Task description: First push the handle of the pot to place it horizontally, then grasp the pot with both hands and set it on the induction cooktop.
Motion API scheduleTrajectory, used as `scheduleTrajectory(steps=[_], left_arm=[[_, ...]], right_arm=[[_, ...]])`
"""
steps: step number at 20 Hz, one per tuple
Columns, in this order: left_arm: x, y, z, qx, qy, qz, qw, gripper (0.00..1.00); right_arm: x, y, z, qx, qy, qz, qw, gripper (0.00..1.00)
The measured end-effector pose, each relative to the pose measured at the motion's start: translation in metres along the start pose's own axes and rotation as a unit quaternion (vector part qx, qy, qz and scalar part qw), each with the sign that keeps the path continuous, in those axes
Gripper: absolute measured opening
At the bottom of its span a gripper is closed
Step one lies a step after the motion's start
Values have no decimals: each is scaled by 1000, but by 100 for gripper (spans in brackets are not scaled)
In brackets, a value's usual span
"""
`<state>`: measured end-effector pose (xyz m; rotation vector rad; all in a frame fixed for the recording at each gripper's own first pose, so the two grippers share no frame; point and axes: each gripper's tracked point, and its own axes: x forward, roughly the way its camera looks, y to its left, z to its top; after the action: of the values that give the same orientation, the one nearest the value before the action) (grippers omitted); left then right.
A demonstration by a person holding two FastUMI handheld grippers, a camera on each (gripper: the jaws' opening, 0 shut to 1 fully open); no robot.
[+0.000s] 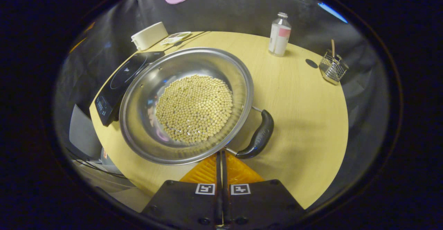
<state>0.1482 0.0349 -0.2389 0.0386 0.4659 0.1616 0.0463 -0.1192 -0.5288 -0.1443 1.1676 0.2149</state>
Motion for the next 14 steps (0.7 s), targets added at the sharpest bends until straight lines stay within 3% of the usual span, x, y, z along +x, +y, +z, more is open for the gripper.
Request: scheduleTrajectory(steps=[4, 7, 11, 14], left_arm=[[14, -15, -32, 0, 37, -13, 999, 95], [26, -29, -65, -11, 76, -27, 997, 96], [43, -45, -122, -29, 153, -46, 987, 96], [52, -52, -162, -39, 205, -47, 977, 96]], right_arm=[[3, -16, 8, 11, -7, -9, 1000, 6], [-2, -23, 12, 27, -12, -12, 999, 2], [-14, -33, 20, 20, -29, -38, 999, 2], [-34, -41, 51, 44, -83, -56, 994, 3]])
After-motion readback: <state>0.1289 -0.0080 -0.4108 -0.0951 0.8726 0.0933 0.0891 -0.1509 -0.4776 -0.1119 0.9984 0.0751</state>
